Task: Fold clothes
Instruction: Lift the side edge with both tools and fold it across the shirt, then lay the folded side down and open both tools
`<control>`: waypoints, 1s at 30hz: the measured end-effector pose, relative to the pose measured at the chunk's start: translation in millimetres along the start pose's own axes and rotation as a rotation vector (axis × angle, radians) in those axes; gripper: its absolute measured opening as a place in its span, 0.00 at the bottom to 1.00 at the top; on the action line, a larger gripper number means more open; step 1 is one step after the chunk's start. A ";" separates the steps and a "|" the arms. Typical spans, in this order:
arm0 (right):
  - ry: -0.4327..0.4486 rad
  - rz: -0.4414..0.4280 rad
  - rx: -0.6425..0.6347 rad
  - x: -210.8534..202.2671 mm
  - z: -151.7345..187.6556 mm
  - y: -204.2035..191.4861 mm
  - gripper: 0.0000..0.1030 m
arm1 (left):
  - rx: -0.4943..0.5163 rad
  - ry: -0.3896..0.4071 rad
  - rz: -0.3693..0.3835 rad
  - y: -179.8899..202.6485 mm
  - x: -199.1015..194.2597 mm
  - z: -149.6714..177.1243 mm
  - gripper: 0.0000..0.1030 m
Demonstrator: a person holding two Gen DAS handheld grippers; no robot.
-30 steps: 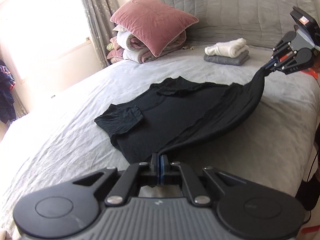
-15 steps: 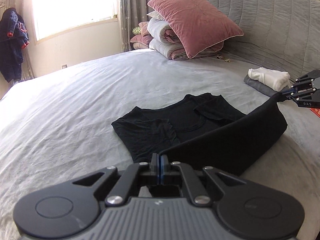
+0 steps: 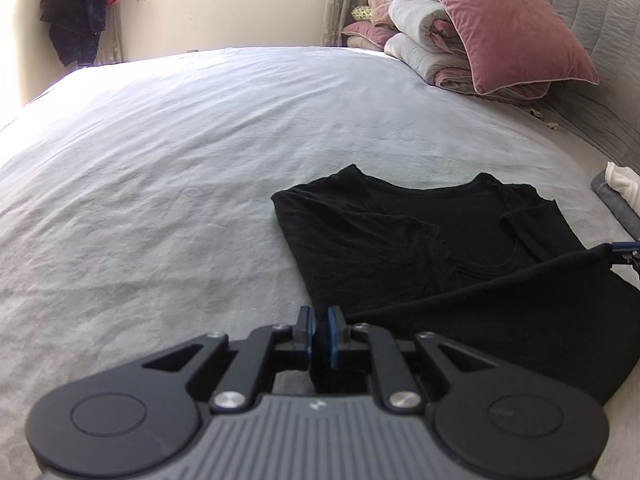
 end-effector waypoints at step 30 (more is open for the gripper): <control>0.001 -0.123 0.366 -21.0 23.7 22.2 0.40 | -0.203 0.021 0.102 6.4 -25.9 22.8 0.36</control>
Point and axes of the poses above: each gripper's, at about its wrist camera, not at the fingertips, and x roughly the way its jaws point, y to its right, z to its underside, the point moved 7 cm from there along x, roughly the way its jaws point, and after that the axes turned 12 degrees about x, right-handed, at the moved point
